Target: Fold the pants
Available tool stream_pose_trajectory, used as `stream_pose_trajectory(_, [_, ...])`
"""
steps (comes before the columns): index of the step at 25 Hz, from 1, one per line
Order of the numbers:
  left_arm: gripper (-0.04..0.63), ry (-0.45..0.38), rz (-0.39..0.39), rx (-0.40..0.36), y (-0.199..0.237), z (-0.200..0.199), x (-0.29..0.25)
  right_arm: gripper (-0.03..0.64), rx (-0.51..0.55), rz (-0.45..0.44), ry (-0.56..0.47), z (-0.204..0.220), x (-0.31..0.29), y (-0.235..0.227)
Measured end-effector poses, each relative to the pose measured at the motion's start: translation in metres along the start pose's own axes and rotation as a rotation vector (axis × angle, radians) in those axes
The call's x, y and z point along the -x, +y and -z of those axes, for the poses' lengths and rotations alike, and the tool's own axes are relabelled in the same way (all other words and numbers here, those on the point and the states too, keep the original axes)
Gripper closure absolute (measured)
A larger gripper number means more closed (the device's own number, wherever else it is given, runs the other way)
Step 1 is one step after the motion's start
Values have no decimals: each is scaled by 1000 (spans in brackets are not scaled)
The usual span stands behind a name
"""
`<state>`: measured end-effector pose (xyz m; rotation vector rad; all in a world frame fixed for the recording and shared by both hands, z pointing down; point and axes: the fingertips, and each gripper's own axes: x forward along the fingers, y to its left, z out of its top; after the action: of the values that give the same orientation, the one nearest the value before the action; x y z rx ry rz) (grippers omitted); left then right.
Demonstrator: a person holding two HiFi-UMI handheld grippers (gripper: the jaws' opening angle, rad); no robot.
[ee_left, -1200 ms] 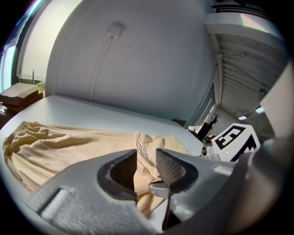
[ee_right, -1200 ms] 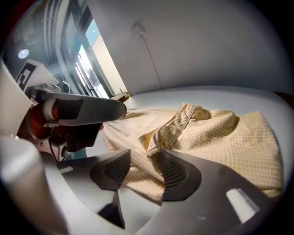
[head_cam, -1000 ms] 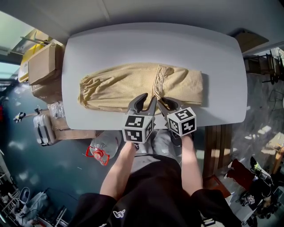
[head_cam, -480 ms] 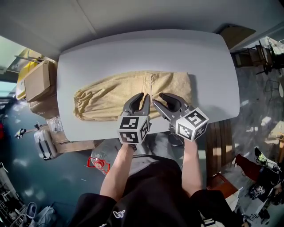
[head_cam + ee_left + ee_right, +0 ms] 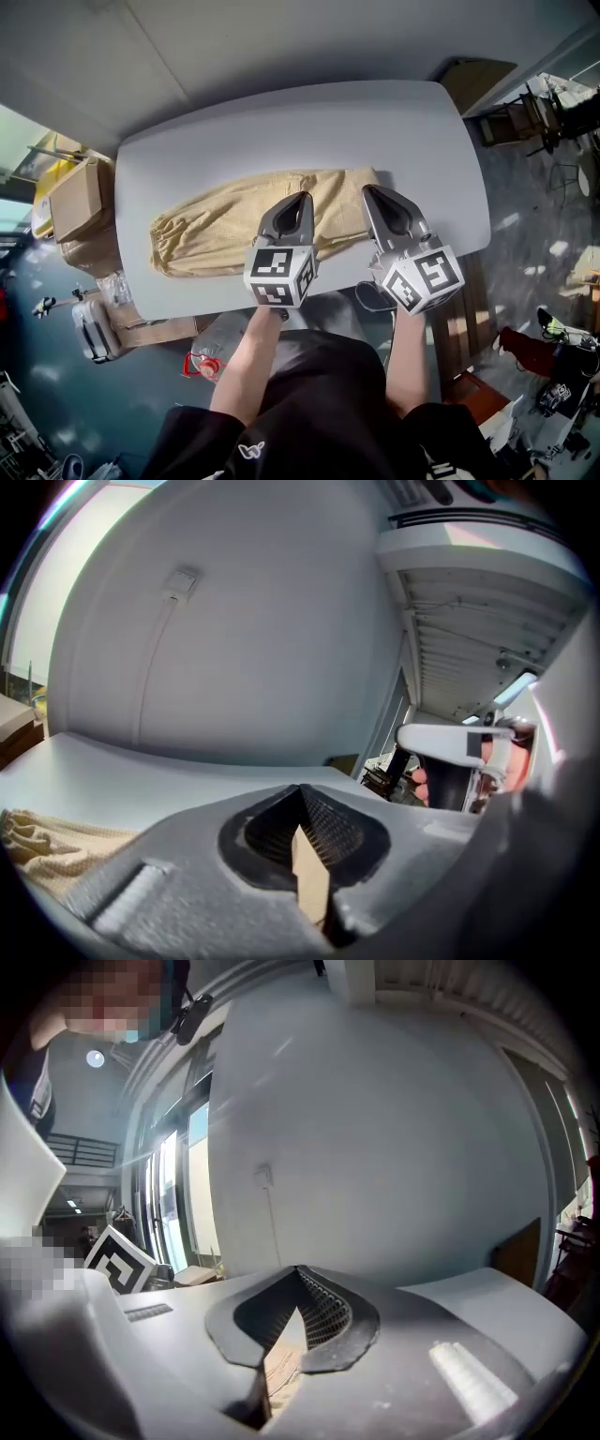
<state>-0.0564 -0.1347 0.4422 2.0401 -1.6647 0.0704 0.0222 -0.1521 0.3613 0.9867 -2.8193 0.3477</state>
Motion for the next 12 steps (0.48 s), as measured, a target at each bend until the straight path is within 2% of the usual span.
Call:
stream_pose_trajectory(6, [592,-54,97,-69,-50,-33,-17,612,24,114,-51,-25,29,-32])
stream_pose_trajectory(12, [592,-98,158,-135,-84,-58,-26,612,-11,254,-112,-34,58,-72])
